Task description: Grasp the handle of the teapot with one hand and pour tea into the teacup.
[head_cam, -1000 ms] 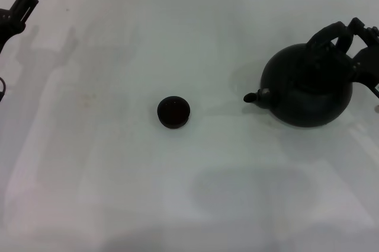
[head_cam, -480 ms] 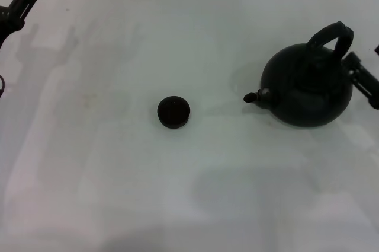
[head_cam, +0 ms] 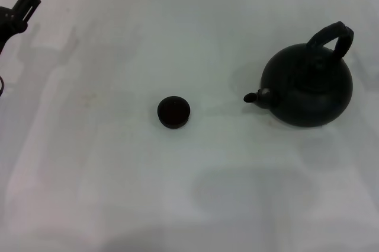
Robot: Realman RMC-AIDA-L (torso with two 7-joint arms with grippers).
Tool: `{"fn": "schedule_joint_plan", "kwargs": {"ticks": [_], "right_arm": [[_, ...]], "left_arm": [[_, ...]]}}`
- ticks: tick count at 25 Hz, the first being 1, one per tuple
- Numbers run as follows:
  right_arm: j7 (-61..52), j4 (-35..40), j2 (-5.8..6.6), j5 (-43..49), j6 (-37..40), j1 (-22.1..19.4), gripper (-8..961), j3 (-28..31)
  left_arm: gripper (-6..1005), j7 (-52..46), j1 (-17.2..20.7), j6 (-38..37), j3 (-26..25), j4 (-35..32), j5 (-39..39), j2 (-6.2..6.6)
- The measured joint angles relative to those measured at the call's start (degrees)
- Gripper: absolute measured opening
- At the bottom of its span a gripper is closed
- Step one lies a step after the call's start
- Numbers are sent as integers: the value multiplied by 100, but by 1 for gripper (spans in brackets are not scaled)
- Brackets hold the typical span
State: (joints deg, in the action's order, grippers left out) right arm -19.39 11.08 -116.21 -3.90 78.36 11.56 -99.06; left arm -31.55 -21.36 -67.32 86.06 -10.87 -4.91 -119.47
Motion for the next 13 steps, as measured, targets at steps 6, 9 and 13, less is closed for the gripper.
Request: {"fn": "schedule_joint_plan", "kwargs": {"ticks": [6, 9, 13], "right_arm": [[902, 293, 2, -603, -442, 170, 876, -48], [1034, 302, 2, -664, -458, 188, 876, -71], [1076, 284, 2, -708, -497, 189, 876, -90]], "left_arm": [[890, 280, -8, 0, 0, 6, -5, -15], [890, 276, -8, 1, -2, 6, -33, -15], [890, 212, -10, 1, -6, 6, -14, -15]]}}
